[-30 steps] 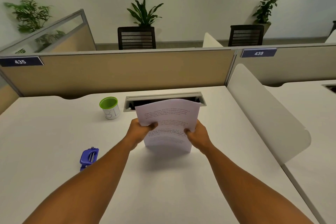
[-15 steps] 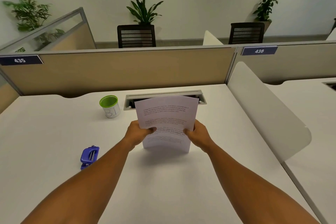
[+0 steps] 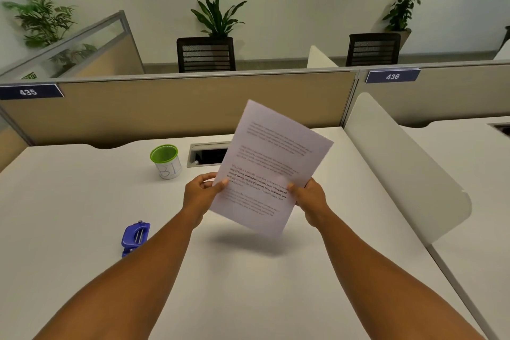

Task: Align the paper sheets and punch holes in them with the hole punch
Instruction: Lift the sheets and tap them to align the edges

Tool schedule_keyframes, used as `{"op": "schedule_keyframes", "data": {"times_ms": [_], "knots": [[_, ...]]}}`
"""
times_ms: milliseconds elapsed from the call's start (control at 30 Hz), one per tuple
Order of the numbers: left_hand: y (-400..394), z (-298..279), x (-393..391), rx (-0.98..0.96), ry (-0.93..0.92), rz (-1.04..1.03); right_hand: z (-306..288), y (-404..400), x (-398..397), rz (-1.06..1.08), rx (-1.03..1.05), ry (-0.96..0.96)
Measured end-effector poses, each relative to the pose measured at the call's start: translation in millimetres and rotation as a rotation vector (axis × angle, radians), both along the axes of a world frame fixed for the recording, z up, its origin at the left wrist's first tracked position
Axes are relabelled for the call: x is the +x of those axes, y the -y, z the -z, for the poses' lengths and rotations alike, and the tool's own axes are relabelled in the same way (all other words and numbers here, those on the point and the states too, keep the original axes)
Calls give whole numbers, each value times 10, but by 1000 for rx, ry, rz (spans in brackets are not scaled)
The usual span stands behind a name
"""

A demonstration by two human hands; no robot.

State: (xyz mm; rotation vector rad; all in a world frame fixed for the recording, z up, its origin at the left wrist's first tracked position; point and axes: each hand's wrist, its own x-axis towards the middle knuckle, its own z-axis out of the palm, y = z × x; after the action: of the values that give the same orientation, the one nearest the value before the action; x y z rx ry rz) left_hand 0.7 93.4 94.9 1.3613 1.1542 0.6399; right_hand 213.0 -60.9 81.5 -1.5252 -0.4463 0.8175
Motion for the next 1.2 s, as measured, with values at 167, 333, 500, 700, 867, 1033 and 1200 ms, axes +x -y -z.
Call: {"op": "schedule_keyframes", "data": {"times_ms": [167, 333, 500, 700, 867, 1033, 1200], "knots": [[7, 69, -11, -126, 103, -132, 21, -17, 6, 89, 65, -183], [57, 55, 39, -234, 247, -81, -18, -52, -38, 84, 148, -331], [109, -22, 135, -214, 296, -20, -20, -77, -40, 37, 134, -334], [-76, -124, 131, -109, 283, -25, -27, -6, 35, 75, 216, -375], [-206, -194, 25, 29, 163, -49, 5, 109, 122, 227, 232, -313], [-211, -203, -41, 98, 122, -68, -5, 231, 147, 243, 98, -97], [-165, -167, -31, 109, 72, -51, 0, 215, 118, 156, -20, 97]]}}
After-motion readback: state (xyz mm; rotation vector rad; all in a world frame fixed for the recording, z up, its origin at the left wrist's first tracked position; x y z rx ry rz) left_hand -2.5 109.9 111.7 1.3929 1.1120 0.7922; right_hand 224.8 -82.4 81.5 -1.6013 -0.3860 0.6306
